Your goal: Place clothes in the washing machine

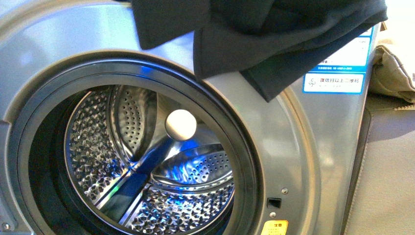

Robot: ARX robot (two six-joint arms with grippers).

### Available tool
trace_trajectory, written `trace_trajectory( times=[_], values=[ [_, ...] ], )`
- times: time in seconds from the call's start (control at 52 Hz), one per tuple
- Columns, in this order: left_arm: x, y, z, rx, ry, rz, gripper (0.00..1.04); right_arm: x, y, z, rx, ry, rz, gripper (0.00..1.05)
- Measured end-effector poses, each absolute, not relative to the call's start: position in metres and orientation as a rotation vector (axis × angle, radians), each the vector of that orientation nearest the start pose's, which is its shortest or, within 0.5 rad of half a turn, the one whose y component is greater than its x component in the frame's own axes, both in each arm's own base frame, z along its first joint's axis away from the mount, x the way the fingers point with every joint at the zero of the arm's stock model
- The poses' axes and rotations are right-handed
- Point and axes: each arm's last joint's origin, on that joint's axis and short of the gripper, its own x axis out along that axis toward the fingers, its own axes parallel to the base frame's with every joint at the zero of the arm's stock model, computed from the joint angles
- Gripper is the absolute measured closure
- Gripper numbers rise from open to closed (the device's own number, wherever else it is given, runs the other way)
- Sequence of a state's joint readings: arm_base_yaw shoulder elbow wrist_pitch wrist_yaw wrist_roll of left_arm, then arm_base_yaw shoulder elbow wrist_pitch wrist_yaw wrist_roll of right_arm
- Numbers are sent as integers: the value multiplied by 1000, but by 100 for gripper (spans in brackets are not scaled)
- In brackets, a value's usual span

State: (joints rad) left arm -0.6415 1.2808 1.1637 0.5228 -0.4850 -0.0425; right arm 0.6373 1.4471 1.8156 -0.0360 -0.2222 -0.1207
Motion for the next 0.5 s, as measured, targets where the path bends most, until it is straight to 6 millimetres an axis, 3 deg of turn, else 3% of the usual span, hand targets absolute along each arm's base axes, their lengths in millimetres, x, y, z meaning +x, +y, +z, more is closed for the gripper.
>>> trace_trajectory(
  times=[0.058,0.25,0.327,0.5],
  values=[
    [235,-152,425,-256,-340,-139,46,226,175,541,-43,-385,829,97],
    [241,-129,425,-246,-351,-88,81,225,175,540,-45,-387,834,57],
    [241,-123,424,-244,-354,-88,85,225,175,541,-45,-389,836,42],
    [241,-108,417,-236,-353,-85,86,224,174,542,-44,-394,836,20]
  ],
)
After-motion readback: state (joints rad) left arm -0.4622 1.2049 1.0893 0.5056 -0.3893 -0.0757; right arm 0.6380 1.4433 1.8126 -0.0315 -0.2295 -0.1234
